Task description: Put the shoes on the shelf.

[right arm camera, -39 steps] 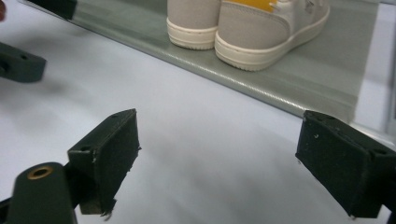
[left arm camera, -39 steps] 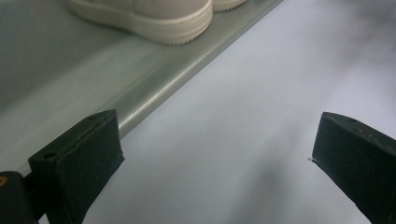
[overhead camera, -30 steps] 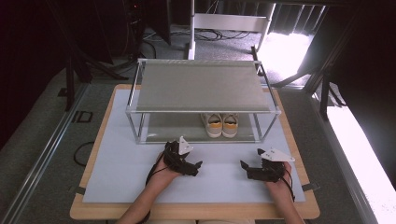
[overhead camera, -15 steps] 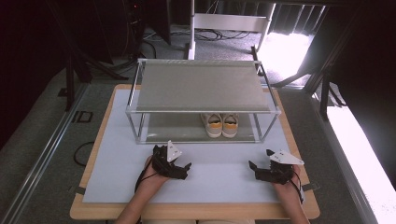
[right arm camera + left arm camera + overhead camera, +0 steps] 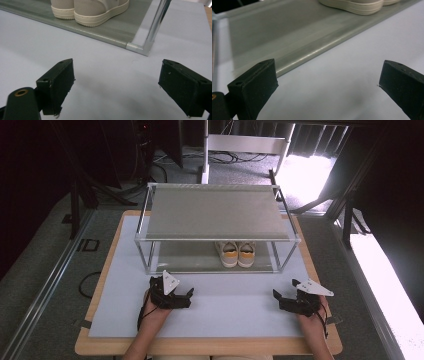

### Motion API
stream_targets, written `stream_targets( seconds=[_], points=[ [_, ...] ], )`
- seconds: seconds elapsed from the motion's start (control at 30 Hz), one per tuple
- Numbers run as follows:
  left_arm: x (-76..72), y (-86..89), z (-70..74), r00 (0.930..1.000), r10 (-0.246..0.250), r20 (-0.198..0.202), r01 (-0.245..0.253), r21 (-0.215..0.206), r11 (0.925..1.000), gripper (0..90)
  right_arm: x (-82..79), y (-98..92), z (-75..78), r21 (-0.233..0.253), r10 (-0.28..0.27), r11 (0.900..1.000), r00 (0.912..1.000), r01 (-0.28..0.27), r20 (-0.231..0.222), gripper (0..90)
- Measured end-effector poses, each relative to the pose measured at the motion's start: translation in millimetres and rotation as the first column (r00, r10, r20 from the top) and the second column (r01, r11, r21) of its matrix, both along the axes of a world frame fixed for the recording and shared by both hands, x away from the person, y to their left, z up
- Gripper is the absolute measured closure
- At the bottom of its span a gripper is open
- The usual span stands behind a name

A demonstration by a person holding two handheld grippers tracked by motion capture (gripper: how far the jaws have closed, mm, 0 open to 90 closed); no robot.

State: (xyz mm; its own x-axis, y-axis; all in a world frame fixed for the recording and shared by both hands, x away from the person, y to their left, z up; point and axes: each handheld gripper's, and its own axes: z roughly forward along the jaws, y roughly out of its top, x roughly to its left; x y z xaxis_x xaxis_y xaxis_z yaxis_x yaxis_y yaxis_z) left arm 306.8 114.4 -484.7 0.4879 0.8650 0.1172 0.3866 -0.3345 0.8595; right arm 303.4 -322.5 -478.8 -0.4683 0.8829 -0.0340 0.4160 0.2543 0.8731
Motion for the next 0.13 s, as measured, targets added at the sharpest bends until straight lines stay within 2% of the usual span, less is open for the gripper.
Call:
stream_targets(
  seconds=[0.13],
  points=[
    [-0.4, 1.1, -0.3, 0.9999, 0.01, 0.004, -0.01, -0.011, 0.9999, 1.3, 1.0, -0.1, -0.3, 0.003, 0.003, 1.0, 0.9999, -0.003, -0.01, 12.6]
  ],
)
